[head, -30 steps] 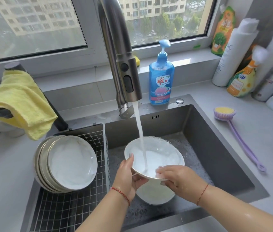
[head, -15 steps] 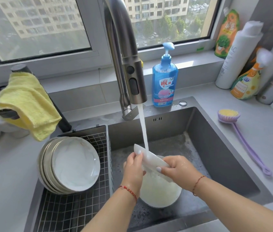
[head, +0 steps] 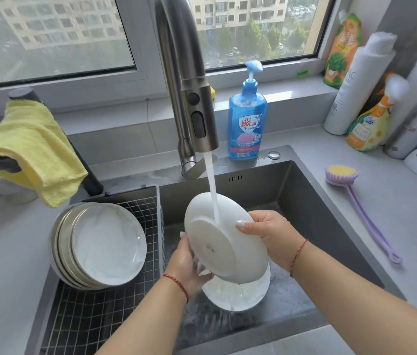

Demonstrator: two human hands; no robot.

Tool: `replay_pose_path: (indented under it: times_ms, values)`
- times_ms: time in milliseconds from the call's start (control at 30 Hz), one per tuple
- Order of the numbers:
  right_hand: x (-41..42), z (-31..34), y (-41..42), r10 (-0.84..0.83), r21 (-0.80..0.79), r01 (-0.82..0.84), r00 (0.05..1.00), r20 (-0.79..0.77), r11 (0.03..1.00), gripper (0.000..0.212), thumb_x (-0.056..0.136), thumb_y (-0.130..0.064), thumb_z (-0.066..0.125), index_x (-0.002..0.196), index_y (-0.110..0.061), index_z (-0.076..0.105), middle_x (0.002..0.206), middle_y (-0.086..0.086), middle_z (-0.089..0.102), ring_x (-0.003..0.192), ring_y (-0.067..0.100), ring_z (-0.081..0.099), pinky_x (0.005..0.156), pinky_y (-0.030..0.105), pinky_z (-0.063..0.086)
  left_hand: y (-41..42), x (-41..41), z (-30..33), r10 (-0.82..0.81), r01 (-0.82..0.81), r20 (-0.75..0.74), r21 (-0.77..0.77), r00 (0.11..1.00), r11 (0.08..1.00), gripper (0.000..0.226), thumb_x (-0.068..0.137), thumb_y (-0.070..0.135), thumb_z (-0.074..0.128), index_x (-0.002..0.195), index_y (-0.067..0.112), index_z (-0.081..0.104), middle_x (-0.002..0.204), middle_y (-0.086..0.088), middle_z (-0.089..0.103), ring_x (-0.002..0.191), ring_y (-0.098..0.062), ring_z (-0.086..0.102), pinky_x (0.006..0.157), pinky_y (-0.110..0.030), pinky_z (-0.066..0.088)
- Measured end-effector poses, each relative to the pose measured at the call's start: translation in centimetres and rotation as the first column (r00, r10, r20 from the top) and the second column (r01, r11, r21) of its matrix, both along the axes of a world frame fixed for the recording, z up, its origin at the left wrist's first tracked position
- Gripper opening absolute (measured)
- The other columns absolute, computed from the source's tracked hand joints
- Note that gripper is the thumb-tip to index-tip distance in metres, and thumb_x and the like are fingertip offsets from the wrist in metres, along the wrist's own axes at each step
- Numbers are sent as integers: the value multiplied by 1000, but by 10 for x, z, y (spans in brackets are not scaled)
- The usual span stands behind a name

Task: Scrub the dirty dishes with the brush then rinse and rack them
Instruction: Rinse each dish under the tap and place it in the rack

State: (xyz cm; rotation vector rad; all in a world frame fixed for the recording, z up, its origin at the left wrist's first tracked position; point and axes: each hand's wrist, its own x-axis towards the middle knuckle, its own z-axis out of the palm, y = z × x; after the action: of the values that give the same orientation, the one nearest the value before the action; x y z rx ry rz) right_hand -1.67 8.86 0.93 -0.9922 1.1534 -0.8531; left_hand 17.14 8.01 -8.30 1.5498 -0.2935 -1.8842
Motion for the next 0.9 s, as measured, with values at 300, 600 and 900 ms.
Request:
replay_pose_path:
  times_ms: [300, 600, 900]
  values:
    - [27, -8, -2, 151, 8, -163, 894, -422, 987, 20, 84, -21, 69, 74, -4, 67, 69, 6, 58, 64, 20, 54, 64, 32, 46, 6, 5, -8, 61, -56, -63, 81, 996, 995, 61, 99, 63, 30, 122, 14, 59, 114, -14, 59, 102, -33, 56, 100, -54, 44]
    - [29, -22, 4, 131, 105, -96, 901, -414, 990, 17, 82, -23, 69, 79, -7, 71, 72, 5, 61, 66, 20, 55, 63, 26, 43, 13, 4, -7, 69, -66, -35, 80, 997, 995, 54, 102, 55, 34, 115, 10, 62, 102, -13, 62, 95, -31, 57, 100, -52, 43]
    - [17, -24, 1, -300, 279, 311, 950, -81, 909, 16, 88, -8, 63, 93, 5, 69, 89, 19, 69, 73, 31, 63, 75, 42, 53, 25, 8, 1, 105, -103, -1, 166, 994, 981, 65, 101, 49, 43, 152, 11, 30, 155, -23, 31, 140, -41, 35, 111, -59, 35]
